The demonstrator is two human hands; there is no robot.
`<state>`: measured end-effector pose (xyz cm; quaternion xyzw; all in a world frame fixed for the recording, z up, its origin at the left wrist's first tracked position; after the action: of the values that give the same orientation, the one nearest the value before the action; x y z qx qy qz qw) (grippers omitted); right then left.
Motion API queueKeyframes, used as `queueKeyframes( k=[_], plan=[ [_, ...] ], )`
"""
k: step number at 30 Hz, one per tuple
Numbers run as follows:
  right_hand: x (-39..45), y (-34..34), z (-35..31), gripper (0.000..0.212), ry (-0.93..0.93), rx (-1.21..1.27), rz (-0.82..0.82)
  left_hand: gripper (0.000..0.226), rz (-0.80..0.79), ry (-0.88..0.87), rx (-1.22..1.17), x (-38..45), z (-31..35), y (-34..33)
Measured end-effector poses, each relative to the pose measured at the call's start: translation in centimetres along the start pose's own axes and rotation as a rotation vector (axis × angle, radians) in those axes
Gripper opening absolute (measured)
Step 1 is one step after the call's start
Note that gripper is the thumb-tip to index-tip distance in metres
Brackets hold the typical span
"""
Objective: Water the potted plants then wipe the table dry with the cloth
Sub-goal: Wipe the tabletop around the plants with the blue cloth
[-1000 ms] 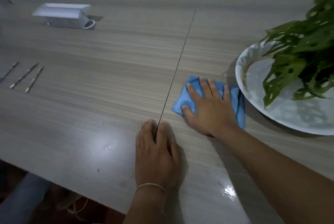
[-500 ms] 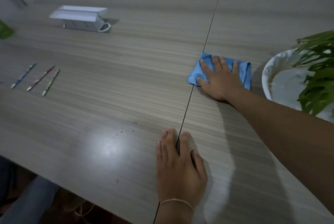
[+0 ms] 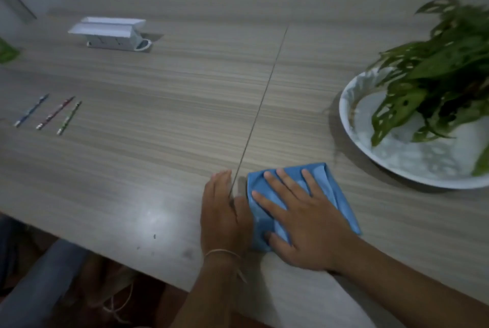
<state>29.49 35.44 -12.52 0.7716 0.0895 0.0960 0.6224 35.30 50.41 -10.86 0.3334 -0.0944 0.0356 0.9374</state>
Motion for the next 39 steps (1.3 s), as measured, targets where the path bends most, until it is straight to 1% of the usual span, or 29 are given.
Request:
queueKeyframes(
  k=[5,9,11,12,13,14,16,17,18,19,20,21,22,23,24,25,26,27,29,31,35,39],
  plan=[
    [-6.3,0.2,0.1,0.072,-0.037,0.065,0.027,0.051,0.012,-0.094,0.091,0.0,0.1,-0.4],
    [-10.9,0.8,2.3,0.081,-0.143,0.095,0.037,0.06,-0.114,-0.093,0.214,-1.1,0.8,-1.2],
    [-13.4,1.3,4.1,0.087,-0.196,0.098,0.048,0.062,-0.124,-0.108,0.294,-1.2,0.9,-1.1],
    [-15.0,1.6,5.2,0.088,-0.226,0.094,0.056,0.062,-0.119,-0.16,0.329,-1.2,1.6,-1.3],
    [-16.7,2.0,6.4,0.089,-0.257,0.088,0.064,0.061,-0.128,-0.168,0.357,-1.2,1.3,-1.4],
    [-18.6,2.3,7.9,0.09,-0.291,0.079,0.072,0.059,-0.147,-0.167,0.405,-1.2,-1.0,-2.0],
    [-22.6,3.0,11.1,0.09,-0.372,0.055,0.086,0.057,-0.217,-0.203,0.442,-2.0,-8.1,-3.7],
    [-24.8,3.3,12.8,0.09,-0.418,0.045,0.094,0.055,-0.212,-0.357,0.471,-3.5,-9.0,-4.8],
    [-27.0,3.7,14.6,0.09,-0.466,0.034,0.106,0.056,-0.25,-0.582,0.561,-5.3,-8.1,-6.3],
    [-29.2,4.2,16.3,0.09,-0.517,0.023,0.121,0.052,-0.268,-0.805,0.583,-8.1,-5.6,-7.9],
    [-31.6,4.7,18.1,0.09,-0.571,0.013,0.138,0.048,-0.287,-0.942,0.554,-11.4,-0.9,-10.0],
    [-34.0,5.2,19.7,0.09,-0.625,0.004,0.155,0.044,-0.351,-1.011,0.438,-14.6,4.7,-12.2],
    [-36.4,5.7,21.3,0.091,-0.675,-0.006,0.172,0.041,-0.362,-1.024,0.302,-17.5,10.8,-13.9],
    [-38.9,6.2,22.9,0.09,-0.723,-0.019,0.185,0.04,-0.405,-1.006,0.206,-19.0,15.1,-16.0],
    [-41.4,6.7,24.3,0.09,-0.769,-0.035,0.197,0.042,-0.445,-0.962,0.144,-20.0,17.7,-18.5],
    [-43.8,7.2,25.7,0.089,-0.818,-0.049,0.208,0.047,-0.513,-0.868,0.105,-21.4,20.3,-20.9],
    [-46.2,7.6,27.1,0.088,-0.87,-0.062,0.217,0.049,-0.567,-0.829,0.078,-23.5,22.6,-23.2],
    [-48.4,8.0,28.3,0.087,-0.92,-0.074,0.225,0.05,-0.607,-0.832,0.056,-25.9,25.5,-25.4],
    [-52.5,8.6,30.7,0.084,-1.005,-0.095,0.241,0.051,-0.69,-0.9,0.022,-30.0,30.0,-30.0],
    [-56.7,9.1,33.1,0.083,-1.094,-0.11,0.262,0.051,-0.713,-0.979,0.011,-33.0,34.3,-33.9],
    [-65.0,9.7,36.9,0.083,-1.263,-0.137,0.27,0.052,-0.685,-1.066,0.029,-37.1,40.1,-39.1],
    [-70.4,10.6,39.6,0.084,-1.374,-0.166,0.27,0.056,-0.698,-1.111,0.167,-38.7,41.0,-41.2]
  ],
)
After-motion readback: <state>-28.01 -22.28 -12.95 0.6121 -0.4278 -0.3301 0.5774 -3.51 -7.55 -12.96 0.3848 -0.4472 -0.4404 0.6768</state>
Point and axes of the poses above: each hand's wrist, its own x-axis towards the middle knuckle, its own y-axis out of the back of the hand, z = x × y, the point moved 6 cm from there along x, towards the middle knuckle, and after that the axes turned 4 degrees about z, right-handed, at the moved point
